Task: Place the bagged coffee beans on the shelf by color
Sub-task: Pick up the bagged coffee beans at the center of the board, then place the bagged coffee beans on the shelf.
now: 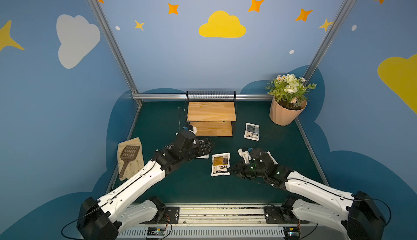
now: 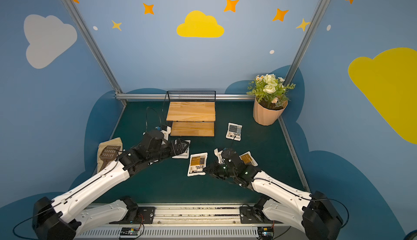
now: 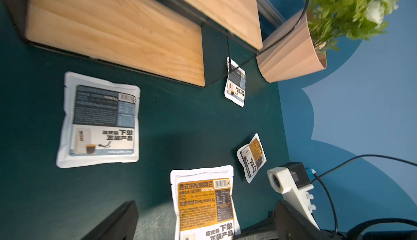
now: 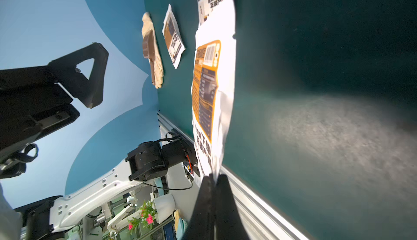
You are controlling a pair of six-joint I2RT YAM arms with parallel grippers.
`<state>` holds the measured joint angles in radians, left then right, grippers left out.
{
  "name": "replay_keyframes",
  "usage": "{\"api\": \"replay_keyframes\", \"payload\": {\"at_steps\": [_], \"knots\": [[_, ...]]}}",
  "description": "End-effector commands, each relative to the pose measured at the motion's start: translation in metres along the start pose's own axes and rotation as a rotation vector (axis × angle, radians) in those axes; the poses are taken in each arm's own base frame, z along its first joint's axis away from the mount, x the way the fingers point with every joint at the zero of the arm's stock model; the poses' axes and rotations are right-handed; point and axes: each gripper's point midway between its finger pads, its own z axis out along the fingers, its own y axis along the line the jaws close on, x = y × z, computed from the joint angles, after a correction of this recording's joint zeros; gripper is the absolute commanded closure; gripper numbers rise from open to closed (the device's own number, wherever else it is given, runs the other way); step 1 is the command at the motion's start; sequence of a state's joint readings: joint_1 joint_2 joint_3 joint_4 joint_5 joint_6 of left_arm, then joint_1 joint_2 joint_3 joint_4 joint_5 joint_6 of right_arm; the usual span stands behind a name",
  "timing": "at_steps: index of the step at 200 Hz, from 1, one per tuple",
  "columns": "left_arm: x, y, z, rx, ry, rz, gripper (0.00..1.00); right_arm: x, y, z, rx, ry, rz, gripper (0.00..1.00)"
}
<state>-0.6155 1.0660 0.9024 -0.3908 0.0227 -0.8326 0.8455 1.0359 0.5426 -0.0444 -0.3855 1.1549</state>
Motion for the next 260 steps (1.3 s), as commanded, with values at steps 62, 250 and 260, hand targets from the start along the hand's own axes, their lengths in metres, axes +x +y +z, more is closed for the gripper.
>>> {"api": "replay_keyframes", "payload": {"at_steps": [62,250,260], "knots": [[-0.096,0.031,-0.060,-0.108,-0.118,0.001,0.00,-0.060,0.114,-0.021,-0.121,-0.070,-0.207,1.00],[-0.175,0.094,-0.028,-0.107,-0.118,-0.164,0.00,-0.244,0.172,0.094,-0.137,-0.036,-0.173,1.00],[-0.175,0.094,-0.026,-0.103,-0.116,-0.167,0.00,-0.247,0.169,0.100,-0.127,-0.036,-0.175,1.00]]}}
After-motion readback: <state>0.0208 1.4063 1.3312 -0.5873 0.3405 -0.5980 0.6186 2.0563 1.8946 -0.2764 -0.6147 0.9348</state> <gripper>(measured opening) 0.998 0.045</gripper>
